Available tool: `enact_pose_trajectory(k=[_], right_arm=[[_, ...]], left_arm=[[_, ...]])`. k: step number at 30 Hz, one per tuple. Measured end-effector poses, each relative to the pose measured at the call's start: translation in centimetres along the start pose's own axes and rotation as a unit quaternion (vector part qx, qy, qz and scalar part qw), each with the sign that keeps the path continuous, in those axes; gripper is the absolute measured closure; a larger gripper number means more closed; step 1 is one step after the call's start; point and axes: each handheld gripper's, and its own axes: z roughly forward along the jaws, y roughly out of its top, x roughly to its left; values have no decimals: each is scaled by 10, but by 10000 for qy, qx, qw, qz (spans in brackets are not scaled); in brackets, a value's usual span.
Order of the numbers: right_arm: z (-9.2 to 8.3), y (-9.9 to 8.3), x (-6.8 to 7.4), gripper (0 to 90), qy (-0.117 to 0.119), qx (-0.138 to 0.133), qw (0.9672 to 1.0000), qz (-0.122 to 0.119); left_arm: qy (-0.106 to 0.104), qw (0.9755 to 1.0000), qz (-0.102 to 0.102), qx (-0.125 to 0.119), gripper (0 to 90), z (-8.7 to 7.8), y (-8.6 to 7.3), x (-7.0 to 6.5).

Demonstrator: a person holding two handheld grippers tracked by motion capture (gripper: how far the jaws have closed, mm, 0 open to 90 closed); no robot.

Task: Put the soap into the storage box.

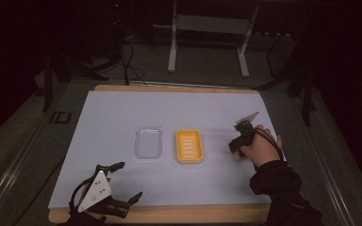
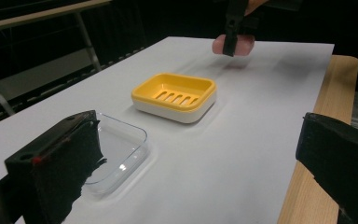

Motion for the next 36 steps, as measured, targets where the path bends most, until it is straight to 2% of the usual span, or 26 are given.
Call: enact_pose_trajectory(k=[5, 6, 9, 11, 12, 15, 23, 25, 36], right_arm=[[-6, 2, 8, 378, 45, 8, 10000, 1], [-9, 4, 12, 377, 83, -22, 9999, -56], [-15, 5, 18, 378, 216, -44, 9998, -35], [-16, 5, 20, 378, 188, -67, 9998, -45], [-20, 6, 24, 378, 46, -117, 9999, -90], [-23, 9, 26, 377, 201, -102, 9997, -19], [-36, 15, 36, 378, 146, -171, 9997, -73], [-42, 17, 43, 377, 122, -252, 9995, -141], [-55, 23, 61, 377, 235, -388, 9988, -166]], left_arm=[[15, 10000, 5, 11, 6, 0, 0, 0], [17, 10000, 5, 11, 6, 0, 0, 0], [12, 10000, 10, 5, 7, 0, 0, -1], [9, 10000, 18, 4, 6, 0, 0, -1], [6, 10000, 23, 4, 6, 0, 0, -1], [1, 10000, 23, -7, 6, 0, 0, -1], [5, 10000, 28, 3, 6, 0, 0, -1], [3, 10000, 31, 5, 6, 0, 0, -1], [-6, 10000, 33, -1, 7, 0, 0, -1]])
